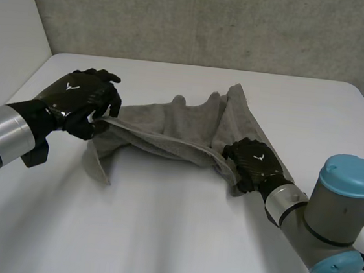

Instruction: Fold the towel.

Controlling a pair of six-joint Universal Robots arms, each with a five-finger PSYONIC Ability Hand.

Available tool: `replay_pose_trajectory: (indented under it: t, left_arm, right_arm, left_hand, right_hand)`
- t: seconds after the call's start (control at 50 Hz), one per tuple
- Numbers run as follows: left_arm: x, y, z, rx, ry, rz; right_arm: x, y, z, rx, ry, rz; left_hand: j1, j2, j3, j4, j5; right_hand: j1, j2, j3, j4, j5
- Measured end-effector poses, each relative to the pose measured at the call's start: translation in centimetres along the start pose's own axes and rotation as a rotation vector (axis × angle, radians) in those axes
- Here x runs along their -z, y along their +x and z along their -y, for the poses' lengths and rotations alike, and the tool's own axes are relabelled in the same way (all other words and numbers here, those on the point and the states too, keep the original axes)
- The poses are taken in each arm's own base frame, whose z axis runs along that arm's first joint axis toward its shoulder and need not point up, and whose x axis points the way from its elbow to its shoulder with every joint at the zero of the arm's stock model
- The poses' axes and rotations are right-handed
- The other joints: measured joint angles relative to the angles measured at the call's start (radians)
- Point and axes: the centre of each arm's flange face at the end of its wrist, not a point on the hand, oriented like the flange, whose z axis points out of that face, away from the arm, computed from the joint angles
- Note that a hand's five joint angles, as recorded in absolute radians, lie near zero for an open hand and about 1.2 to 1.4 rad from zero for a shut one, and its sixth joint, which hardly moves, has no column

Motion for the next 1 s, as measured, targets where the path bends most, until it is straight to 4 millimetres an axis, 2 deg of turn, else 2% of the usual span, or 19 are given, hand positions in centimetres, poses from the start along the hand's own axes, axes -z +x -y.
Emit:
replay_pose_trajectory:
  t: [0.18, 0.34, 0.46, 0.56, 0.64, 0.7, 0.72, 0.78, 0.82, 0.92, 1.0]
  left_arm:
    - [0.3, -0.9, 0.3, 0.003, 0.006, 0.030]
    - [0.7, -1.1, 1.0, 0.016, 0.029, 0.043]
    - [1.1, -1.1, 1.8, 0.042, 0.053, 0.048]
    - [1.3, -1.2, 2.3, 0.056, 0.070, 0.050]
    - [1.4, -1.2, 2.3, 0.058, 0.073, 0.050]
    - [1.4, -1.2, 2.0, 0.060, 0.067, 0.051]
    - [1.3, -1.3, 1.8, 0.062, 0.063, 0.052]
    - [1.2, -1.5, 1.3, 0.065, 0.054, 0.056]
    - [1.0, -1.8, 0.7, 0.068, 0.046, 0.061]
    - [0.4, -2.5, -1.0, 0.070, 0.018, 0.069]
    - [0.0, -3.0, -2.3, 0.053, -0.017, 0.075]
  right_arm:
    - [-1.5, -0.8, -0.4, -0.082, 0.003, 0.022]
    - [-1.8, -1.6, -0.4, -0.137, 0.009, 0.045]
    - [-2.4, -1.5, -0.8, -0.145, 0.007, 0.035]
    - [-2.7, -1.4, -1.2, -0.144, 0.000, 0.025]
    - [-2.6, -1.2, -0.9, -0.137, 0.004, 0.016]
    - [-2.4, -0.6, -0.1, -0.126, 0.022, 0.002]
    - [-2.2, -0.1, 0.5, -0.119, 0.032, -0.010]
    - [-1.6, 1.5, 2.0, -0.094, 0.064, -0.049]
    - [-1.1, 3.0, 3.3, -0.065, 0.091, -0.085]
    - [0.5, 6.0, 5.5, 0.015, 0.111, -0.157]
    - [1.4, 7.2, 6.0, 0.071, 0.077, -0.172]
  left_hand:
    - [0.000, 0.000, 0.000, 0.000, 0.000]
    - [0.000, 0.000, 0.000, 0.000, 0.000]
    - [0.000, 0.000, 0.000, 0.000, 0.000]
    - [0.000, 0.000, 0.000, 0.000, 0.000]
    - [0.000, 0.000, 0.000, 0.000, 0.000]
    - [-0.151, -0.240, 0.000, 0.000, -0.204]
    - [-0.290, -0.385, 0.000, 0.000, -0.343]
    - [-0.620, -0.709, 0.000, 0.000, -0.694]
    - [-0.754, -0.840, 0.000, 0.000, -0.833]
    - [-0.873, -0.976, 0.000, 0.000, -0.974]
    - [-0.947, -1.055, 0.000, 0.000, -1.055]
  right_hand:
    - [0.006, 0.002, 0.000, 0.000, 0.013]
    - [0.091, 0.082, 0.000, 0.000, 0.107]
    - [0.113, 0.097, 0.000, 0.000, 0.126]
    - [0.249, 0.237, 0.000, 0.000, 0.247]
    - [0.157, 0.145, 0.000, 0.000, 0.151]
    - [-0.052, -0.065, 0.000, 0.000, -0.095]
    - [-0.133, -0.154, 0.000, 0.000, -0.172]
    - [-0.165, -0.198, 0.000, 0.000, -0.217]
    - [-0.165, -0.198, 0.000, 0.000, -0.218]
    - [-0.165, -0.198, 0.000, 0.000, -0.217]
    - [-0.165, -0.198, 0.000, 0.000, -0.204]
